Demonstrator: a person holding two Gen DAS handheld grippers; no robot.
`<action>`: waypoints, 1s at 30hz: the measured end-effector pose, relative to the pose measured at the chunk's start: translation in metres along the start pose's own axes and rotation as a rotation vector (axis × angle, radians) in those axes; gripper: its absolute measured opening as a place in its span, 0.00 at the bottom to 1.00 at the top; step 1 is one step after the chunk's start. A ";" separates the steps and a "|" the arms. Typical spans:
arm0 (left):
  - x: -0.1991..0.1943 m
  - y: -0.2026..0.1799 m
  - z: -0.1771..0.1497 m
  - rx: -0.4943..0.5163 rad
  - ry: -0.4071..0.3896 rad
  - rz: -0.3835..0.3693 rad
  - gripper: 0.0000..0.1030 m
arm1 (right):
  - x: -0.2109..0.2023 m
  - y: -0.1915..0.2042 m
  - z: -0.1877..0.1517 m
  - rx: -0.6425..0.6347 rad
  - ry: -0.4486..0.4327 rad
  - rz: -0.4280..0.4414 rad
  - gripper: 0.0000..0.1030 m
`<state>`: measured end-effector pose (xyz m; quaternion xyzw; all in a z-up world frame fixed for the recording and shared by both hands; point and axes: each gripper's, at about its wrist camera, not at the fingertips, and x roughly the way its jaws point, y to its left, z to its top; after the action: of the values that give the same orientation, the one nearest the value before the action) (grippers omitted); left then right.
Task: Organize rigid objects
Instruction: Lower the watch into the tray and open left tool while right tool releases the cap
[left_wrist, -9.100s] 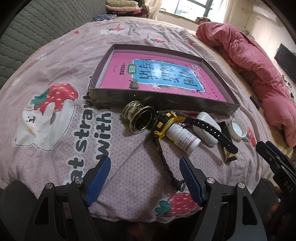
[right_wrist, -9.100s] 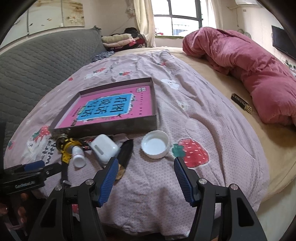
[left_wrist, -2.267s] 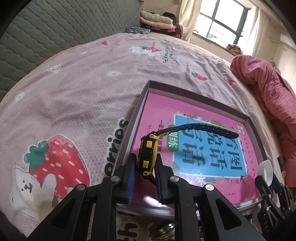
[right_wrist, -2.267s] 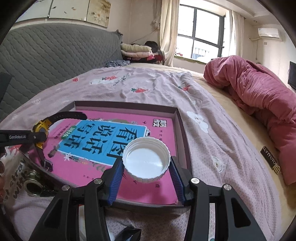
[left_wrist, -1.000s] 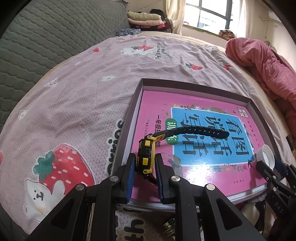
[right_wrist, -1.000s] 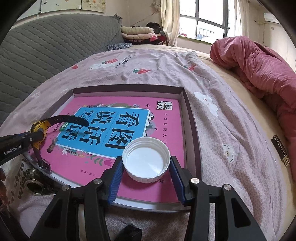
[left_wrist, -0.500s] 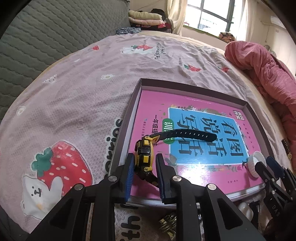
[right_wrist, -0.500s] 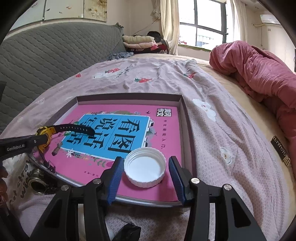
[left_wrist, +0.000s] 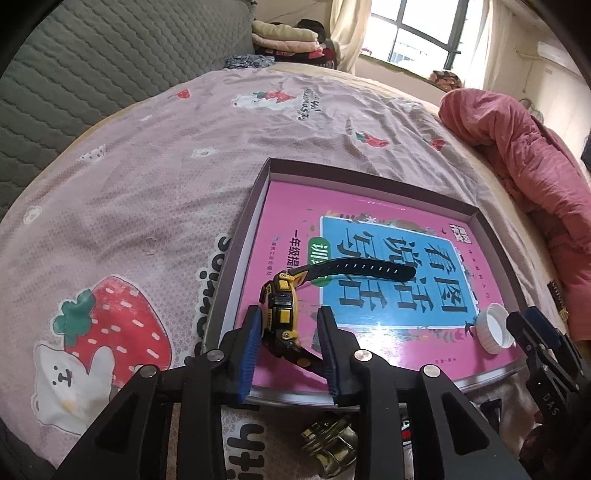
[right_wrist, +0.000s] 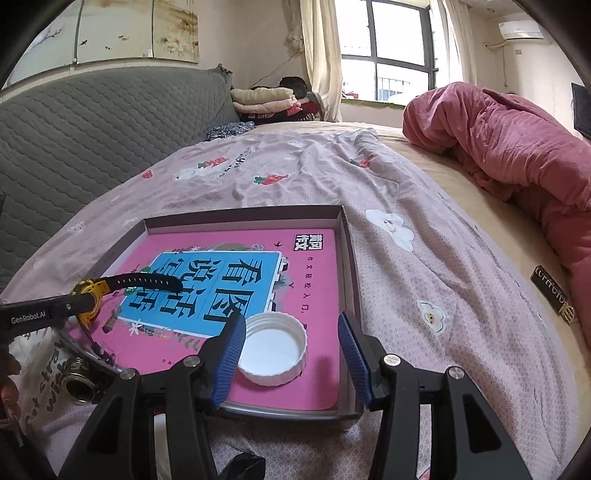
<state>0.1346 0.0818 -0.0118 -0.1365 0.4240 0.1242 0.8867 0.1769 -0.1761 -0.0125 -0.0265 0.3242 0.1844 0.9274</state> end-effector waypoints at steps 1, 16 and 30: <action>-0.001 -0.001 0.000 0.001 -0.003 -0.003 0.31 | 0.000 0.001 0.000 -0.005 0.000 0.001 0.50; -0.011 0.001 0.002 -0.014 -0.016 -0.032 0.39 | -0.005 0.003 -0.001 -0.023 -0.023 -0.008 0.51; -0.026 0.000 0.006 -0.011 -0.040 -0.041 0.49 | -0.016 0.002 0.002 -0.028 -0.068 0.005 0.51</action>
<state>0.1226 0.0808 0.0122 -0.1472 0.4026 0.1111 0.8966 0.1659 -0.1786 -0.0009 -0.0323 0.2902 0.1922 0.9369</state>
